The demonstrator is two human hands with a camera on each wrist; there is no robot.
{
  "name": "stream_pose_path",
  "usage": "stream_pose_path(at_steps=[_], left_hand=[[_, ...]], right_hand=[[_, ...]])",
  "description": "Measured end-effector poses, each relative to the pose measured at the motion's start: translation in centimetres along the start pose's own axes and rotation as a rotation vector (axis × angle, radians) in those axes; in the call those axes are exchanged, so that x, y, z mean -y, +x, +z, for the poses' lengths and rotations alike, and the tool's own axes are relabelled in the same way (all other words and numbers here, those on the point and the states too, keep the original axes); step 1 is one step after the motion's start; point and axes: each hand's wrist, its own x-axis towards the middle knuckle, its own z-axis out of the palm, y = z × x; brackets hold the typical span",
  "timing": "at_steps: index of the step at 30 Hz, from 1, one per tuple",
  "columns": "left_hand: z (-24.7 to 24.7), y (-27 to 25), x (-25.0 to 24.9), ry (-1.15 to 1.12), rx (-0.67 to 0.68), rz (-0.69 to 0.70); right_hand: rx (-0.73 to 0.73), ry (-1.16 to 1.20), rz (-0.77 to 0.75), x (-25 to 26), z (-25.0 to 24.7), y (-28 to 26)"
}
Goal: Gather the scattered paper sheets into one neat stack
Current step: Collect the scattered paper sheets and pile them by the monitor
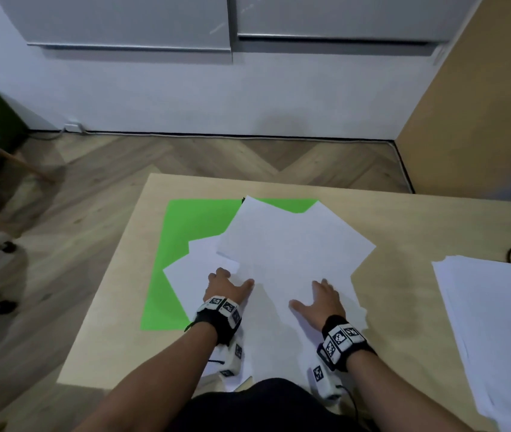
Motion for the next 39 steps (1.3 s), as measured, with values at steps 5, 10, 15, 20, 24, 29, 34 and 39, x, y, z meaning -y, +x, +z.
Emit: stream_pose_path(at_steps=[5, 10, 15, 20, 24, 29, 34, 39], left_hand=[[-0.2, 0.1, -0.9, -0.032, 0.119, 0.086], [-2.5, 0.9, 0.5, -0.076, 0.220, 0.154], [-6.4, 0.9, 1.6, -0.052, 0.338, 0.259], [-8.9, 0.2, 2.6, -0.138, 0.397, 0.270], [-9.1, 0.1, 3.4, -0.139, 0.398, 0.235], [-6.9, 1.1, 4.1, -0.031, 0.286, 0.123], [-4.7, -0.4, 4.1, -0.077, 0.312, 0.006], [-3.9, 0.6, 5.3, -0.205, 0.292, -0.021]], right_hand=[[0.009, -0.048, -0.059, 0.0, 0.1, -0.9], [-0.172, 0.232, 0.064, -0.3, -1.4, -0.8], [-0.229, 0.480, 0.103, -0.3, -3.2, 1.0], [-0.236, 0.697, 0.161, 0.4, -3.9, 2.6], [-0.138, 0.754, 0.223, 1.1, -3.3, 2.9], [-0.112, 0.792, 0.273, 1.5, -2.2, 2.3], [-0.162, 0.708, 0.230, 0.6, -1.0, 2.4], [-0.207, 0.863, 0.223, -1.3, -1.2, 2.2]])
